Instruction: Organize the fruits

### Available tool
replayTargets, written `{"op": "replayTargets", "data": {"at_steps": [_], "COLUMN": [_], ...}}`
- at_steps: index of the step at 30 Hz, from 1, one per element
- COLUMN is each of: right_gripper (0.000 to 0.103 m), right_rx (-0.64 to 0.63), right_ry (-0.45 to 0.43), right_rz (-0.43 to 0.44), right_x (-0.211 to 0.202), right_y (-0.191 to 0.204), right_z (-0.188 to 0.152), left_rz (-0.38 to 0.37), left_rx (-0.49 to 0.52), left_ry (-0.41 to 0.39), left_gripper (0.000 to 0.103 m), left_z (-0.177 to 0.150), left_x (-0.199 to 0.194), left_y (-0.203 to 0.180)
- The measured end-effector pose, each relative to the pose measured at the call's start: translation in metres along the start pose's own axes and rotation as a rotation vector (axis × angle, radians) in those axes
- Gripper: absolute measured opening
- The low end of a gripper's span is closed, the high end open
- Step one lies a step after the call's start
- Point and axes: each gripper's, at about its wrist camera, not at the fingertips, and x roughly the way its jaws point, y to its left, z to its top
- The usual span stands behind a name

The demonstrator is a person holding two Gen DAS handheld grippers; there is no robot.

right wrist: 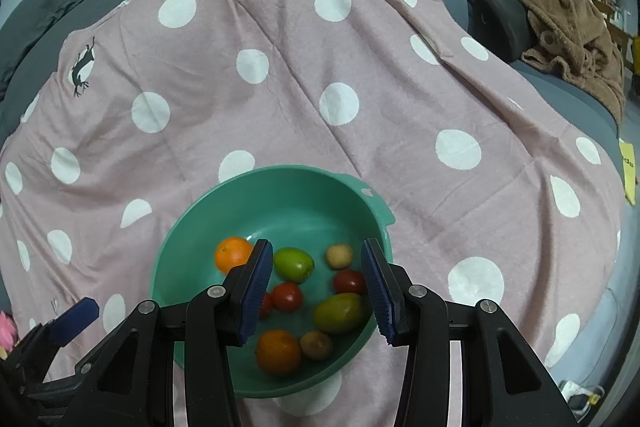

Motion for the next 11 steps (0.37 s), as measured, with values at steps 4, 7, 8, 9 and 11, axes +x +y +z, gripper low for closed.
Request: {"op": "replayTargets", "data": {"at_steps": [4, 7, 8, 9, 11], "right_gripper": [0.048, 0.048, 0.049, 0.051, 0.054], "right_rx": [-0.002, -0.004, -0.004, -0.005, -0.008], "right_ry": [-0.003, -0.007, -0.007, -0.008, -0.012], "right_rz": [-0.002, -0.006, -0.005, -0.006, -0.005], "right_x": [-0.0015, -0.0036, -0.0036, -0.004, -0.0046], "right_y": [0.0, 0.0005, 0.0004, 0.0009, 0.0017], "right_z": [0.0004, 0.0007, 0.0007, 0.0007, 0.001], "left_rz": [-0.003, -0.003, -0.005, -0.006, -0.008], "left_rx": [0.002, 0.002, 0.0, -0.003, -0.007], "left_ry": [-0.004, -0.004, -0.004, -0.003, -0.004], "left_gripper": [0.087, 0.087, 0.087, 0.087, 0.087], "left_z": [-0.0003, -0.0006, -0.0005, -0.0007, -0.001], "left_x": [-0.0018, -0.0024, -0.0026, -0.0033, -0.0047], "left_y": [-0.0007, -0.0016, -0.0014, -0.0016, -0.0004]}}
